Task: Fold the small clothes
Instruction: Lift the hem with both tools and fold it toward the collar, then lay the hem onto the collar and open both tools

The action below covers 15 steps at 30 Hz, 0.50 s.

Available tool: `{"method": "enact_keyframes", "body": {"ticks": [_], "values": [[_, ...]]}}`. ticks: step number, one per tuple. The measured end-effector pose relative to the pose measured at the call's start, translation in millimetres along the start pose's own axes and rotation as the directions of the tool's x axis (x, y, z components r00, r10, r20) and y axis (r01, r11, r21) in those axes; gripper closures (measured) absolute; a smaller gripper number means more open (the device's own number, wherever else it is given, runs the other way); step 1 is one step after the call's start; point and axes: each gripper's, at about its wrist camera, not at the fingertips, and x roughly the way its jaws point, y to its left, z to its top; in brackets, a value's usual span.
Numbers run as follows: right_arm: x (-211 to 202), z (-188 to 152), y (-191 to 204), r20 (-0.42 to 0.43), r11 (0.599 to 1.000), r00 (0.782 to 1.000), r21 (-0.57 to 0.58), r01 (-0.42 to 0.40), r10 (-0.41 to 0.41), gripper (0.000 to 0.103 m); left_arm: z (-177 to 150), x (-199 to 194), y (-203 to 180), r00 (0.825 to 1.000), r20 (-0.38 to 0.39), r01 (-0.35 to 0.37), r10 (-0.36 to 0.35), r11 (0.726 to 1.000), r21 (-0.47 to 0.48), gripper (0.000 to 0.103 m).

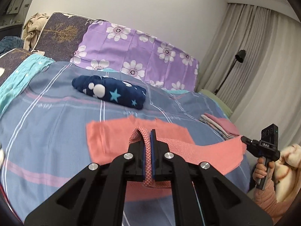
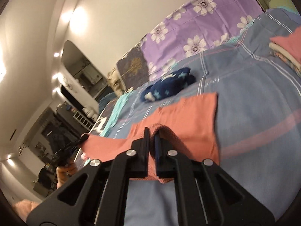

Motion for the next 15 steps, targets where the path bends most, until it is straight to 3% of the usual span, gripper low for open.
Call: {"method": "enact_keyframes", "body": {"ticks": [3,6,10,12,15], "values": [[51,38,-25,-0.009,0.997,0.998,0.026,0.067,-0.067,0.098,18,46,11,0.998,-0.031,-0.049,0.049,0.999,0.002,0.099],[99,52,-54,-0.058,0.987,0.987,0.06,0.15,-0.147,0.098,19,104,31,0.987,-0.112,-0.113,0.112,0.994,-0.003,0.099],[164,44,-100,-0.199,0.964,0.954,0.1,0.246,-0.222,0.096,-6,172,72,0.95,-0.258,-0.198,0.179,0.979,-0.05,0.099],[177,38,-112,-0.227,0.959,0.947,0.114,0.26,-0.229,0.094,-19,184,86,0.937,-0.296,-0.215,0.184,0.974,-0.075,0.099],[179,34,-122,-0.24,0.964,0.952,0.134,0.229,-0.193,0.089,-29,180,94,0.946,-0.289,-0.182,0.144,0.977,-0.109,0.096]]}}
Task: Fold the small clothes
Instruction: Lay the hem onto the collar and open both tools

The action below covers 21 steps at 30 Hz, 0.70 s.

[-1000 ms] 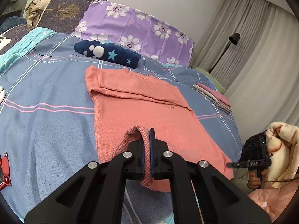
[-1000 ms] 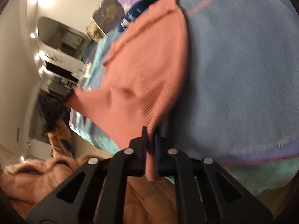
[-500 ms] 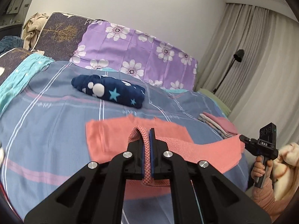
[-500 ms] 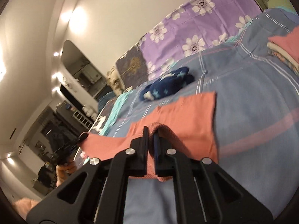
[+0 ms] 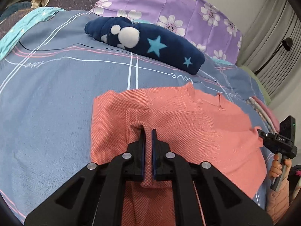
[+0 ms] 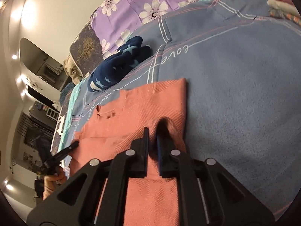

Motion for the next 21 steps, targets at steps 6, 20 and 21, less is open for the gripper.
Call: {"method": "enact_keyframes", "body": {"ticks": [6,20,21], "values": [[-22,-16,10,-0.021,0.995,0.999,-0.088,-0.039,0.037,0.088,-13,-19,-7,0.999,-0.005,0.034,-0.034,0.999,0.037,0.088],[11,65,3,0.002,0.998,1.0,0.055,0.004,-0.004,0.078,61,-10,-4,0.996,0.081,-0.034,0.039,0.997,-0.063,0.079],[17,66,-1,0.001,0.996,0.998,0.065,0.064,-0.065,0.071,60,-6,-1,0.995,0.075,-0.057,0.062,0.996,-0.072,0.067]]}}
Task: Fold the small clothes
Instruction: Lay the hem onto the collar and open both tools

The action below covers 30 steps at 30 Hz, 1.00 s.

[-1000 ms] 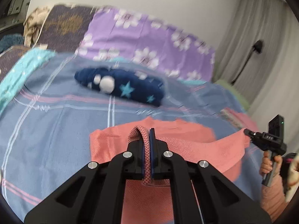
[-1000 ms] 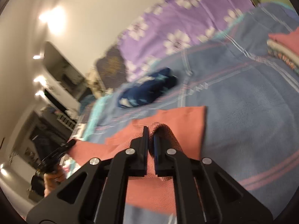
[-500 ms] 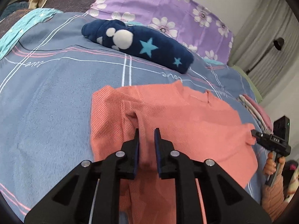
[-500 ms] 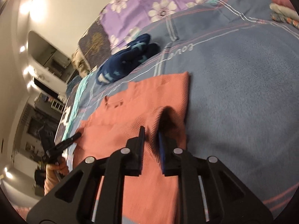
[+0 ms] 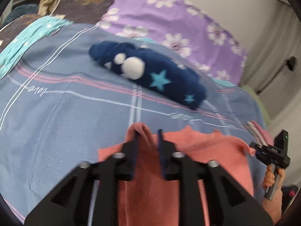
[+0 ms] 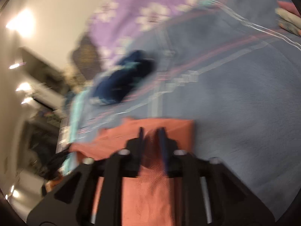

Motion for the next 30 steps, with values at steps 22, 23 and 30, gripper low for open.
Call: {"method": "enact_keyframes", "body": {"ticks": [22,23,30], "values": [[54,7,38,0.007,0.935,0.987,-0.32,0.156,-0.162,0.1,-1,23,-7,0.997,-0.019,-0.064,0.069,0.977,0.202,0.098],[50,7,38,0.026,0.941,0.987,-0.301,0.156,-0.156,0.1,-1,18,-9,0.998,0.0,-0.062,0.063,0.977,0.203,0.098],[19,1,16,0.102,0.953,0.974,-0.208,0.222,-0.204,0.096,-3,17,-4,0.989,0.042,-0.148,0.142,0.964,0.221,0.068]]}}
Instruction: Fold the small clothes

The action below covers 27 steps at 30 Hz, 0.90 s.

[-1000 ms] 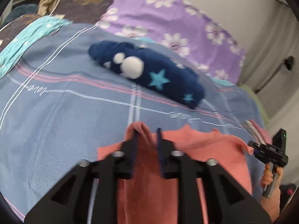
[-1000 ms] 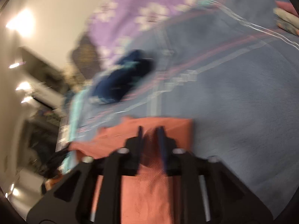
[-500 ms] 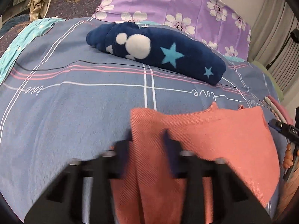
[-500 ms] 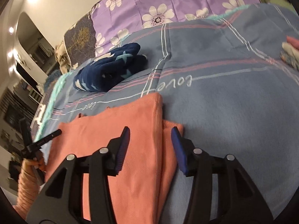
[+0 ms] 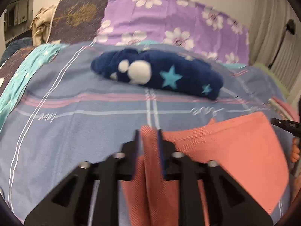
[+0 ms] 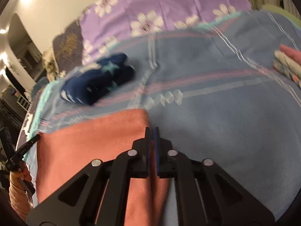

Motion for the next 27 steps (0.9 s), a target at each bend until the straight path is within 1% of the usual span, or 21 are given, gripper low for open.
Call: {"method": "enact_keyframes", "body": {"ticks": [2,3,4,6,7,8,9,11,12,14,16,17,18,20,21,22,23,24,25,26,27], "values": [[-12,-11,-8,-0.008,1.0,1.0,0.012,-0.016,0.016,0.096,-7,-8,1,1.0,0.003,-0.002,0.002,1.0,-0.025,0.059],[-17,-15,-9,-0.001,1.0,1.0,0.01,-0.018,0.018,0.094,-11,-17,-2,1.0,0.014,-0.005,0.005,1.0,-0.015,0.055],[-27,-23,-14,0.01,1.0,1.0,0.005,-0.012,0.012,0.088,-14,-25,-9,1.0,0.022,-0.015,0.015,1.0,0.012,0.055],[-38,-33,-23,0.01,1.0,1.0,0.006,0.001,-0.001,0.086,-21,-41,-27,0.999,0.036,-0.011,0.009,0.998,0.061,0.055],[-44,-39,-31,0.002,1.0,1.0,0.013,0.013,-0.013,0.086,-24,-49,-40,0.999,0.034,0.017,-0.02,0.997,0.08,0.055],[-46,-43,-37,-0.009,1.0,1.0,0.018,0.014,-0.014,0.088,-29,-55,-60,0.997,0.014,0.076,-0.077,0.991,0.109,0.055],[-48,-47,-43,-0.018,1.0,1.0,0.022,0.007,-0.007,0.092,-34,-59,-82,0.991,-0.014,0.135,-0.135,0.98,0.149,0.055],[-51,-54,-49,-0.031,1.0,0.999,0.023,-0.017,0.018,0.093,-51,-66,-138,0.969,-0.078,0.246,-0.234,0.941,0.232,0.055],[-51,-57,-50,-0.036,0.999,0.999,0.019,-0.036,0.037,0.093,-59,-66,-163,0.958,-0.113,0.284,-0.263,0.923,0.26,0.055],[-53,-65,-49,-0.043,0.996,0.995,-0.002,-0.093,0.092,0.093,-79,-63,-218,0.936,-0.197,0.342,-0.293,0.892,0.295,0.056],[-53,-72,-51,-0.035,0.992,0.992,-0.021,-0.121,0.12,0.093,-94,-56,-266,0.915,-0.274,0.373,-0.295,0.878,0.299,0.056],[-53,-76,-55,-0.022,0.991,0.991,-0.016,-0.132,0.131,0.093,-98,-53,-281,0.912,-0.292,0.374,-0.289,0.878,0.299,0.056],[-53,-79,-62,-0.01,0.989,0.989,0.0,-0.151,0.151,0.095,-102,-50,-298,0.914,-0.302,0.362,-0.271,0.881,0.305,0.056],[-54,-80,-70,-0.006,0.986,0.986,0.014,-0.166,0.166,0.096,-106,-43,-328,0.929,-0.303,0.31,-0.211,0.892,0.329,0.056],[-57,-79,-73,0.002,0.988,0.988,0.005,-0.157,0.157,0.096,-107,-40,-341,0.935,-0.301,0.287,-0.187,0.896,0.338,0.055],[-61,-77,-74,0.021,0.992,0.992,-0.022,-0.128,0.128,0.094,-107,-38,-349,0.937,-0.302,0.277,-0.174,0.898,0.343,0.054],[-65,-76,-76,0.038,0.994,0.994,-0.037,-0.103,0.105,0.092,-108,-35,-359,0.94,-0.303,0.264,-0.158,0.9,0.347,0.05],[-68,-74,-78,0.053,0.995,0.994,-0.038,-0.089,0.091,0.087,-108,-32,-365,0.944,-0.3,0.245,-0.137,0.901,0.357,0.048],[-71,-73,-83,0.063,0.996,0.994,-0.022,-0.088,0.089,0.083,-110,-28,-370,0.95,-0.292,0.217,-0.108,0.902,0.373,0.048],[-72,-71,-86,0.069,0.995,0.993,-0.005,-0.095,0.095,0.083,-113,-23,-375,0.959,-0.278,0.169,-0.059,0.905,0.389,0.048],[-73,-71,-89,0.073,0.995,0.992,0.007,-0.101,0.1,0.082,-115,-21,-376,0.961,-0.274,0.15,-0.041,0.909,0.39,0.048]]}}
